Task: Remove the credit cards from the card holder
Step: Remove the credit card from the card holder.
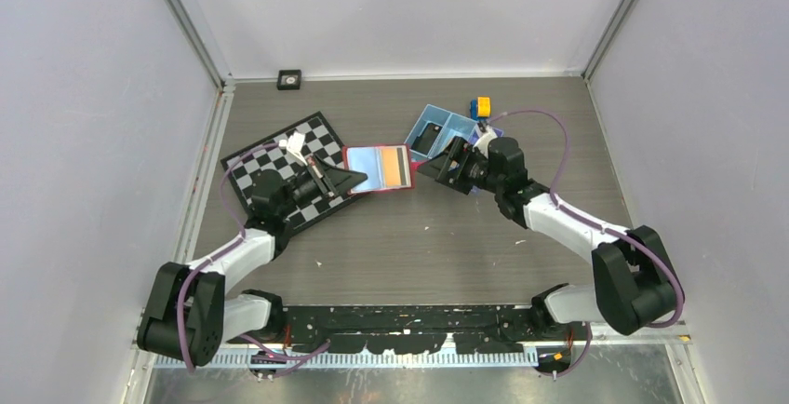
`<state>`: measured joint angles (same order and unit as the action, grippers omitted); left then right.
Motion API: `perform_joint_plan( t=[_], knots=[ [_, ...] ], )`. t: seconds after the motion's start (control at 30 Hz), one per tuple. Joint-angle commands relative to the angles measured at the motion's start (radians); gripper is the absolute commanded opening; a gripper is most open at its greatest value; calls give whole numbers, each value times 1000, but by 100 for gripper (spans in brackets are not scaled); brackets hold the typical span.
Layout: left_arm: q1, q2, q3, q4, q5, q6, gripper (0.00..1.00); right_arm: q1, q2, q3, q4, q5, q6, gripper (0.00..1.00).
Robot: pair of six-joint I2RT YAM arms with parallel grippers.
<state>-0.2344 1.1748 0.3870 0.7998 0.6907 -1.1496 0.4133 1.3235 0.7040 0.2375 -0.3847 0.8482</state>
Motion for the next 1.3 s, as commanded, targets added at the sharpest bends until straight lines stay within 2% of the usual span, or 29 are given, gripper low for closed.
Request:
perform_joint_plan(
  t=[0.0, 0.17, 0.4, 0.57, 0.73, 0.93, 1.0, 1.1, 1.17, 1.27],
  knots=[
    [-3, 10, -4, 245, 62, -80, 0, 9, 8, -34, 252, -121, 53, 84],
    [-8, 58, -11, 402, 86, -163, 0, 28, -8, -90, 444, -183, 121, 85],
    [-21, 93, -4, 460, 99, -201, 0, 55, -30, -114, 522, -193, 125, 86],
    [-25, 92, -5, 460, 98, -195, 0, 55, -3, -123, 623, -223, 178, 61],
    [-29, 120, 0, 445, 95, -182, 0, 55, 5, -126, 650, -223, 215, 30],
    [-31, 153, 13, 403, 97, -159, 2, 54, 12, -126, 657, -220, 232, 4],
    [-31, 142, 18, 344, 89, -131, 12, 54, 17, -126, 658, -217, 236, 1],
    [-31, 90, 27, 147, 45, -43, 29, 52, 21, -127, 636, -199, 235, 1],
    [-31, 21, 42, -65, -22, 46, 38, 53, 23, -125, 604, -183, 220, 0],
    [-31, -144, 96, -498, -215, 215, 50, 53, 23, -112, 539, -164, 193, 1]
  ],
)
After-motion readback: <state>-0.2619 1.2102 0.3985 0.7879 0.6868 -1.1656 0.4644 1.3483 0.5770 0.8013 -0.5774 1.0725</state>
